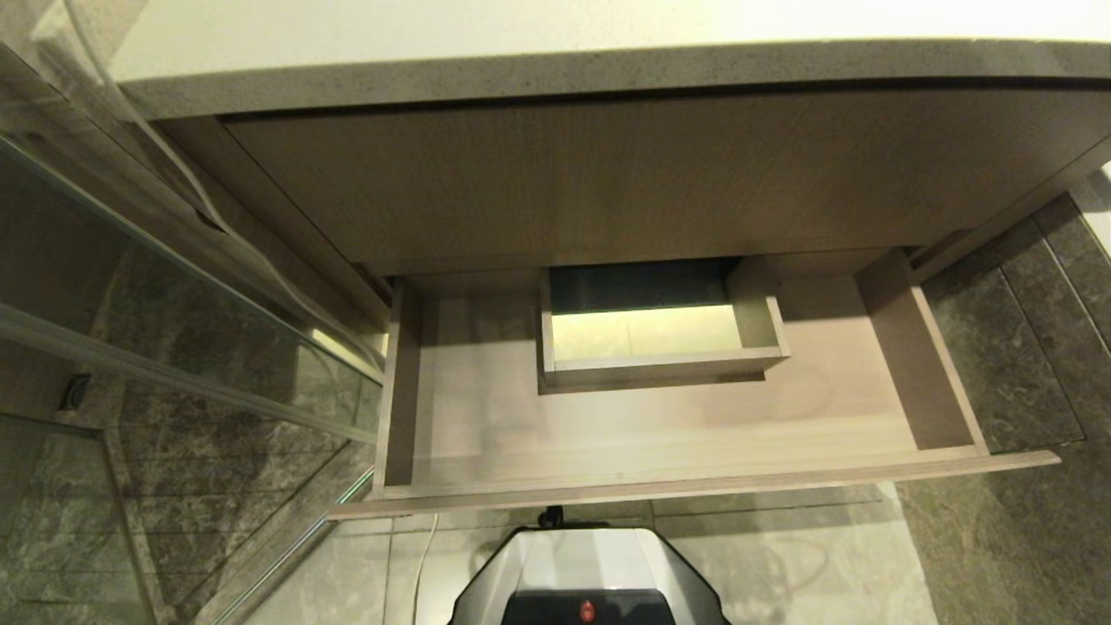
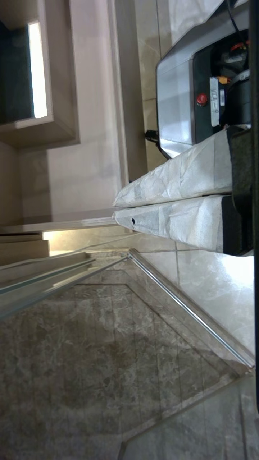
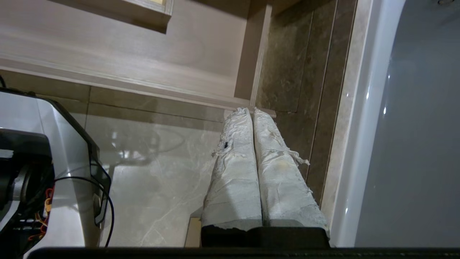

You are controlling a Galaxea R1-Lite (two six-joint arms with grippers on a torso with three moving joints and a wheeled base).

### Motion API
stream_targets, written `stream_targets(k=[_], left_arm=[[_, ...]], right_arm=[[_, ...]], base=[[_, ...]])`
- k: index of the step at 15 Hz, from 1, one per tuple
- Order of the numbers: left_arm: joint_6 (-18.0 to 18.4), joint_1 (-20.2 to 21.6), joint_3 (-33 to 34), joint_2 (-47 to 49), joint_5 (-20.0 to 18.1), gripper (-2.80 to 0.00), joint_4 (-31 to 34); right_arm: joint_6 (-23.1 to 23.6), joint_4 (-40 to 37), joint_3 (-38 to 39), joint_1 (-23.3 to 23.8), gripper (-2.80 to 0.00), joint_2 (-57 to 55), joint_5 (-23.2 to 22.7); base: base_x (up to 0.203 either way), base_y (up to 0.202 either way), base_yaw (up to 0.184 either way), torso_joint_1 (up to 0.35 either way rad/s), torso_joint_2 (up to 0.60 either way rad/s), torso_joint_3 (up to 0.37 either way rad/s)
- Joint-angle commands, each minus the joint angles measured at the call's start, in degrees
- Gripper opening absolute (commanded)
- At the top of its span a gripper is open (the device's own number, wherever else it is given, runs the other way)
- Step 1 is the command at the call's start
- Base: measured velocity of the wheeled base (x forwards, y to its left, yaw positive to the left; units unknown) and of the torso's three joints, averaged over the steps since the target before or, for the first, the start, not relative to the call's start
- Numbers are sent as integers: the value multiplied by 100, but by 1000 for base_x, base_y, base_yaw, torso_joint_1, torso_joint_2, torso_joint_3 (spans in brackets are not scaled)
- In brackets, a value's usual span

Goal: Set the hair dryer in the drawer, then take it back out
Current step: Close the drawer

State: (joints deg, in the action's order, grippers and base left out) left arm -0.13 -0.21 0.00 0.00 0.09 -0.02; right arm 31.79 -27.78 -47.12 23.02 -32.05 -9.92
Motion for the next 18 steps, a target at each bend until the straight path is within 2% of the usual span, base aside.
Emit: stream_targets(k=[1, 9, 18], left_arm=[[-1, 3, 0, 0, 0, -280, -6], [-4, 3, 9, 0, 0, -280, -6], [-4, 3, 9, 0, 0, -280, -6]], right_arm=[[18, -25, 47, 1, -280, 16, 55], [2, -40, 280, 1, -280, 136, 166], [20, -210, 583, -42, -280, -43, 139]], base=[[0, 0, 0, -330, 550, 206], [0, 0, 0, -323, 481, 164], [0, 0, 0, -66, 384, 319]])
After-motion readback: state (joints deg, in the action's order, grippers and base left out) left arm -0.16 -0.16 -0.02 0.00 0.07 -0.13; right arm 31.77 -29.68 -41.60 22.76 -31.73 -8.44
